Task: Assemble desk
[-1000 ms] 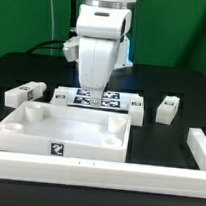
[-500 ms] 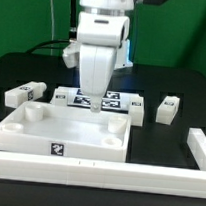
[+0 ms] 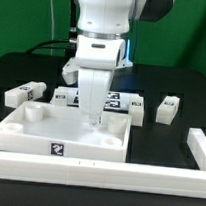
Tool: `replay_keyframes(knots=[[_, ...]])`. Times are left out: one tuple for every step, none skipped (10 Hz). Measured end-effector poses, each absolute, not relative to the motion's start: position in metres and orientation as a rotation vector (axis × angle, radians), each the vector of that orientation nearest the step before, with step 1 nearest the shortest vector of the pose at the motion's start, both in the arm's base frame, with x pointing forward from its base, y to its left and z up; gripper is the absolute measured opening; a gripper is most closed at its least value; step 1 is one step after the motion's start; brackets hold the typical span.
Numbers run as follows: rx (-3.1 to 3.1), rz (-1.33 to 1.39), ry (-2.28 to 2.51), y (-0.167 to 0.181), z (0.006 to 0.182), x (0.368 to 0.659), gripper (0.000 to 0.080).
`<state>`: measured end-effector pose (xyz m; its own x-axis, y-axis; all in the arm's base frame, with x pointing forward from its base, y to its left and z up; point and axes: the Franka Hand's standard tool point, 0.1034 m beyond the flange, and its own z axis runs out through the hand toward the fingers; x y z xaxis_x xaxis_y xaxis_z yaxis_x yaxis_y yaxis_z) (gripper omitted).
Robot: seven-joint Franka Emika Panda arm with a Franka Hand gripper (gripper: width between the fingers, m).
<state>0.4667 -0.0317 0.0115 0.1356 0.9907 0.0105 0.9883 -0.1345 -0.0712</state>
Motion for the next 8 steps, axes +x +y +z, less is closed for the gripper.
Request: replay_keyframes(knots=[[-2.321,0.060,-2.025,-0.0317,0.0115,0.4668,0.0521],[-2.321,0.060,-2.025,-0.0317,0.0115,0.4667,0.0521],[-2.321,0.060,-2.025,-0.0317,0.0115,0.4667,0.0386],[-2.321,0.060,-2.025,-0.0317,0.0115,0.4667,0.0203],[-2.321,0.060,-2.025,-0.0317,0.0115,0.4667,0.0078],[-2.322,0.057,-2.027,-0.0318,0.0123,0.4675,0.0078],[-2.323,0.056,-2.027,-0.0318,0.0127,0.4679,0.0059],[-2.323,0.056,-2.027,-0.0318,0.0127,0.4679,0.0059]])
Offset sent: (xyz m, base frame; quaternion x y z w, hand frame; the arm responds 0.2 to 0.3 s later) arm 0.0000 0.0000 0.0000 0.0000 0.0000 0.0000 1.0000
